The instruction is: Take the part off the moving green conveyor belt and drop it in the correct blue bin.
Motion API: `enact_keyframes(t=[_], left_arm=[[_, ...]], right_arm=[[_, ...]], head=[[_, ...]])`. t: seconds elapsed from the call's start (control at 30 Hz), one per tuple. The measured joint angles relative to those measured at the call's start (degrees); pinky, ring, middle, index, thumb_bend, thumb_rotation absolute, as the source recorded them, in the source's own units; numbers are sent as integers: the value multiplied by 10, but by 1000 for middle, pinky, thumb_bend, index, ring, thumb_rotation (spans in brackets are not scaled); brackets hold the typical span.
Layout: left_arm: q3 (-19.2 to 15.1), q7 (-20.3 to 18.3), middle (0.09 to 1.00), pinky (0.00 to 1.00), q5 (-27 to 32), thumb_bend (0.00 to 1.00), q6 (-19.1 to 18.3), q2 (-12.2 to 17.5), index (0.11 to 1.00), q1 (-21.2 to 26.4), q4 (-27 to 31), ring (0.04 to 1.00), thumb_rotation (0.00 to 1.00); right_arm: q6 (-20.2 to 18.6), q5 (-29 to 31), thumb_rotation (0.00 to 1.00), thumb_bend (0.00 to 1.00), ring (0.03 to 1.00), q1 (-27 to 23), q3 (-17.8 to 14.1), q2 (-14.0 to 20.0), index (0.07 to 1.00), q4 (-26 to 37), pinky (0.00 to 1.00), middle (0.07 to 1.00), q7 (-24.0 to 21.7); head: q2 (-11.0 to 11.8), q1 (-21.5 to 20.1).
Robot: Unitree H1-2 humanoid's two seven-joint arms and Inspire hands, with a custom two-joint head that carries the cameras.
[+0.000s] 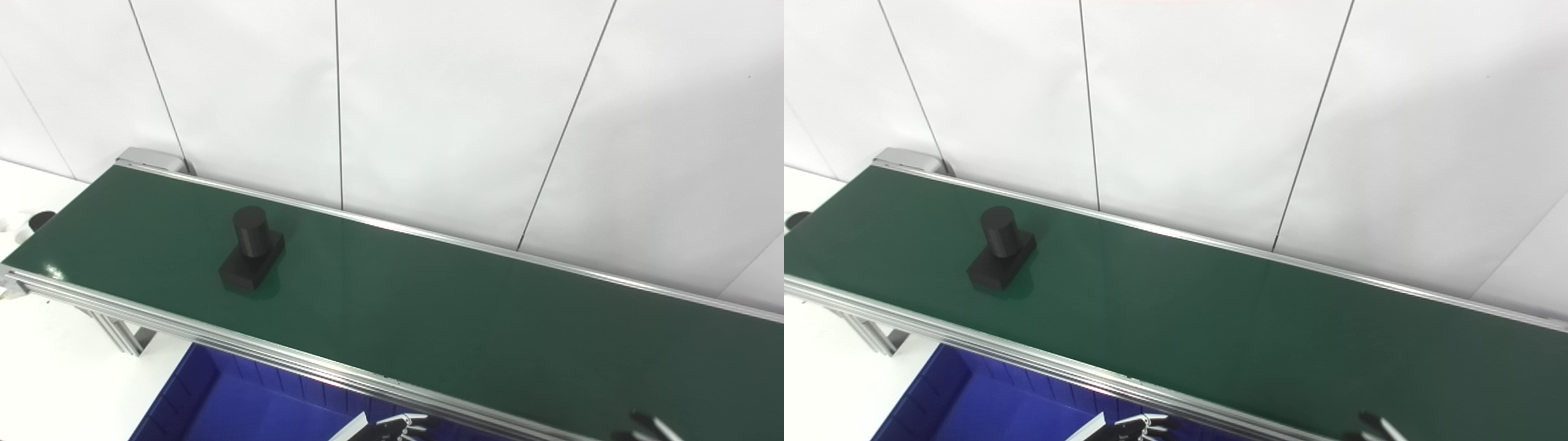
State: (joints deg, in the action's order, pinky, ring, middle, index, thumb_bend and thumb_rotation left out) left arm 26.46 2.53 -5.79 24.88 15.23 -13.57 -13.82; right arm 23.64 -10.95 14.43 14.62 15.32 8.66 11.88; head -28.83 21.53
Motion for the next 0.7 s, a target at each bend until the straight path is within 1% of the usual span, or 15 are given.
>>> enact_keyframes(t=[0.03,0.07,0.1,0.23,0.3,0.37,0.4,0.43,0.5,0.6,0.67,0.7], left_arm=[[3,3,794,625,-1,925,0,0,851,1,0,703,229],[4,6,795,627,-1,926,0,1,852,2,0,704,231],[6,9,795,630,-2,932,0,1,852,3,0,706,233],[6,12,795,635,0,945,0,4,854,3,0,711,228],[5,12,803,633,2,944,0,4,864,3,0,711,230],[6,12,810,638,2,944,0,4,868,3,0,716,226],[6,12,811,638,2,945,0,4,869,3,0,717,225],[6,12,809,635,3,947,0,4,869,3,0,715,227],[5,11,809,633,3,948,0,4,870,3,0,715,228],[4,9,807,616,4,943,0,4,867,3,0,711,216],[3,7,809,617,9,943,0,4,870,3,0,713,215],[3,6,810,618,11,944,0,4,871,3,1,713,215]], right_arm=[[0,1,329,904,610,-4,-4,-2,793,6,585,663,-6],[0,1,365,905,614,-8,-10,-5,798,11,585,669,-13],[-1,1,371,899,614,-11,-15,-7,799,19,584,672,-21],[-16,0,354,884,608,-28,-33,-19,796,49,592,669,-44],[-20,-1,357,832,614,-38,-41,-29,813,52,585,678,-50],[-22,-11,369,812,614,-49,-44,-34,813,52,571,684,-62],[-24,-17,376,807,614,-53,-44,-34,812,51,565,687,-69],[-27,-24,399,807,616,-58,-45,-34,812,51,562,686,-74],[-37,-39,407,805,620,-70,-49,-35,815,50,564,688,-84],[-54,-42,373,814,639,-86,-50,-39,827,45,562,714,-99],[-72,-41,380,811,646,-97,-49,-46,833,36,570,721,-113],[-83,-44,382,810,648,-100,-48,-48,835,35,573,724,-116]], head=[[-2,-4],[-3,-8],[-4,-8],[-8,-14],[-11,-18],[-11,-18],[-17,-32],[-18,-37],[-18,-40],[-25,-54],[-25,-54],[-26,-62]])
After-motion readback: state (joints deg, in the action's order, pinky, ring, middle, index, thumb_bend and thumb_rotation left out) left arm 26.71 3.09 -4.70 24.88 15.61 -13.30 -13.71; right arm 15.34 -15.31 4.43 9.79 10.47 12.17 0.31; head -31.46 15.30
